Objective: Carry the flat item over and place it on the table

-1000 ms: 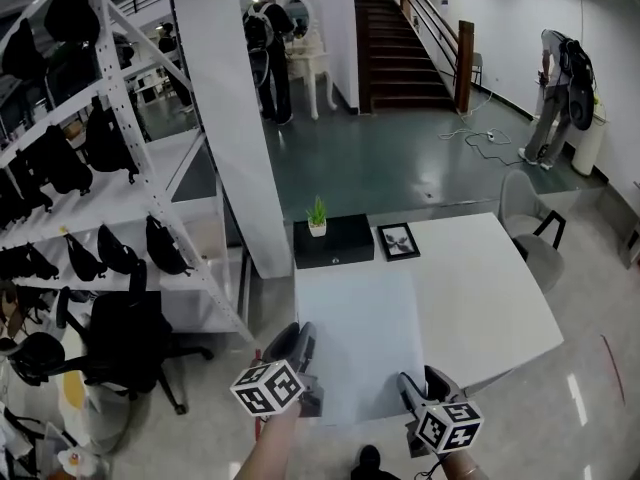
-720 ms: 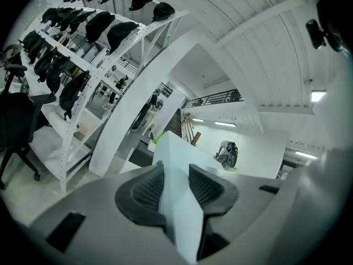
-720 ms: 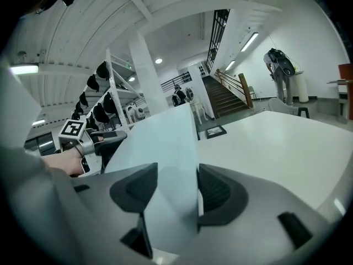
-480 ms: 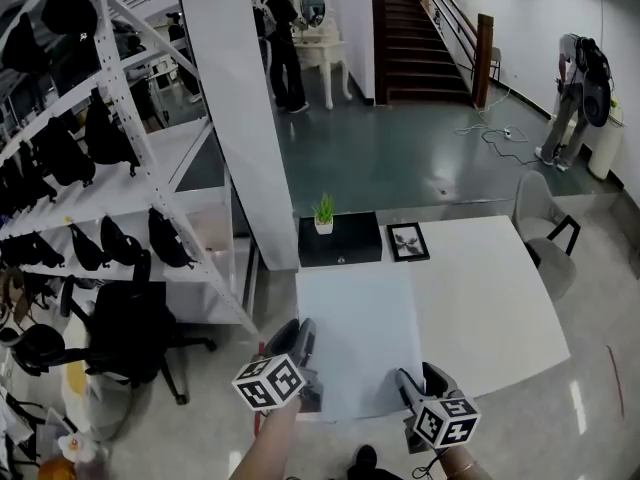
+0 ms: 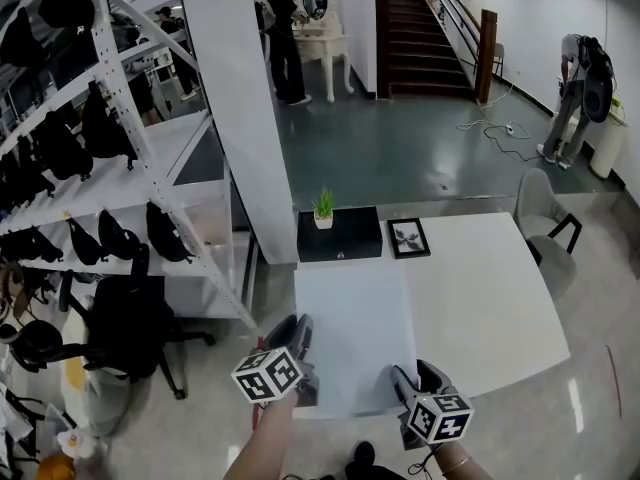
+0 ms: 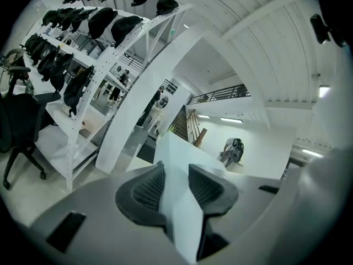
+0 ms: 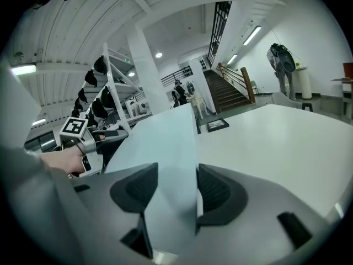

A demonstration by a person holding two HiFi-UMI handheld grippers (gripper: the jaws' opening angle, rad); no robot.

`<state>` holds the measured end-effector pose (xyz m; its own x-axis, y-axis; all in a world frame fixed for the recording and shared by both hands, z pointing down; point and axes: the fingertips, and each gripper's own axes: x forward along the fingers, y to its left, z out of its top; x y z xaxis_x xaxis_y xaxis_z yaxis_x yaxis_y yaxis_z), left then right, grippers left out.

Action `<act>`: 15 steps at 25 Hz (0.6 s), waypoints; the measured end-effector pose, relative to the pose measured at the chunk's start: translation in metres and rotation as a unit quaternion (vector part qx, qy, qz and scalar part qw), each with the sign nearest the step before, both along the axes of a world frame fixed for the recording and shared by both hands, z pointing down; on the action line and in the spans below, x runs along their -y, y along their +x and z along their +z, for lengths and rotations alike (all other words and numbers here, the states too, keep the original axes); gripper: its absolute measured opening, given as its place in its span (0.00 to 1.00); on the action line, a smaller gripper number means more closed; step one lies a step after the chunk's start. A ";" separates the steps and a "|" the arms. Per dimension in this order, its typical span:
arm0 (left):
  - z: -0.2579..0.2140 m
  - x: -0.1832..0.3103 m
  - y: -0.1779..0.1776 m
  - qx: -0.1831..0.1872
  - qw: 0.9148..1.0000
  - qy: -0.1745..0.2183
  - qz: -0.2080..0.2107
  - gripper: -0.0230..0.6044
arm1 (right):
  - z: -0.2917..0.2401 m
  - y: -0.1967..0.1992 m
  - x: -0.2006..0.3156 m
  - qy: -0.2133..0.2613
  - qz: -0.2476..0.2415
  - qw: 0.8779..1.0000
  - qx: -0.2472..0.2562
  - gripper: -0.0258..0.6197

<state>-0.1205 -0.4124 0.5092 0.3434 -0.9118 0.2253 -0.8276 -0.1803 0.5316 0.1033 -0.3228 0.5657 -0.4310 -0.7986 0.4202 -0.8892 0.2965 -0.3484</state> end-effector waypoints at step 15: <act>0.028 0.012 0.007 0.007 0.999 -0.035 0.005 0.24 | 0.018 0.006 0.004 -0.016 0.004 1.000 -0.007 0.39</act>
